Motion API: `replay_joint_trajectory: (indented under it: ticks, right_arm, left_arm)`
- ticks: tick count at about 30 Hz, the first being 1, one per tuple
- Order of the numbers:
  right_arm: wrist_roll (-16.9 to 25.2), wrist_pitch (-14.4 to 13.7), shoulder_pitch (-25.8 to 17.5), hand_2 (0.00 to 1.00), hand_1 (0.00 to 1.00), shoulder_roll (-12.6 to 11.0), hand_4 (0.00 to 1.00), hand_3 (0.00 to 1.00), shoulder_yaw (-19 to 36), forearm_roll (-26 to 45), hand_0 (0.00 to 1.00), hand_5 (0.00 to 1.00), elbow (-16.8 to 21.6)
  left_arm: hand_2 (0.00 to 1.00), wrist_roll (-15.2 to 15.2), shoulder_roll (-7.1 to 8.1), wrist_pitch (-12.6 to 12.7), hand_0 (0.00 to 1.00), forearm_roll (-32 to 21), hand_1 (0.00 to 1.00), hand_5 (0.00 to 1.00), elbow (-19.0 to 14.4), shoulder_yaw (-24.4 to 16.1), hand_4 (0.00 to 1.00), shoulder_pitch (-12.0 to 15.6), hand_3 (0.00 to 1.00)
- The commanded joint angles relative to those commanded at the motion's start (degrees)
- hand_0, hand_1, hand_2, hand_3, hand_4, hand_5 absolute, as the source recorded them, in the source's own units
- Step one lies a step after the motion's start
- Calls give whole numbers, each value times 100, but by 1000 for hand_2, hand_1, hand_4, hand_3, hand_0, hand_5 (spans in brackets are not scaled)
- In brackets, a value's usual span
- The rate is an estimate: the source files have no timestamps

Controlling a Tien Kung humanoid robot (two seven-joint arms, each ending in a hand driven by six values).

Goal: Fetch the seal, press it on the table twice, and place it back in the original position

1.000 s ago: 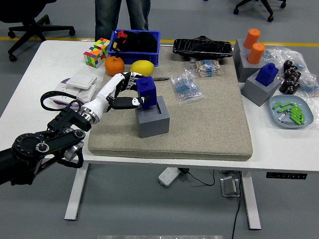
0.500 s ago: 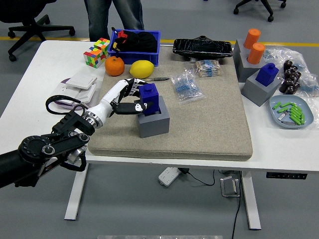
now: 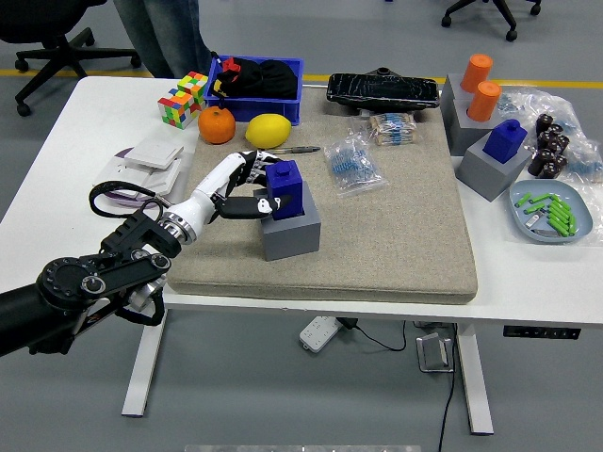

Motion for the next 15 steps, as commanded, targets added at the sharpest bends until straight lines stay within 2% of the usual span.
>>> replay_joint_trajectory:
  ticks: [15]
  right_arm:
    - [-2,0,17,647,680,0,717,614,4,-1,721,515,0]
  left_arm:
    - [481,1,-61,-23,623,-73,511,2,41,126,636,-32,591]
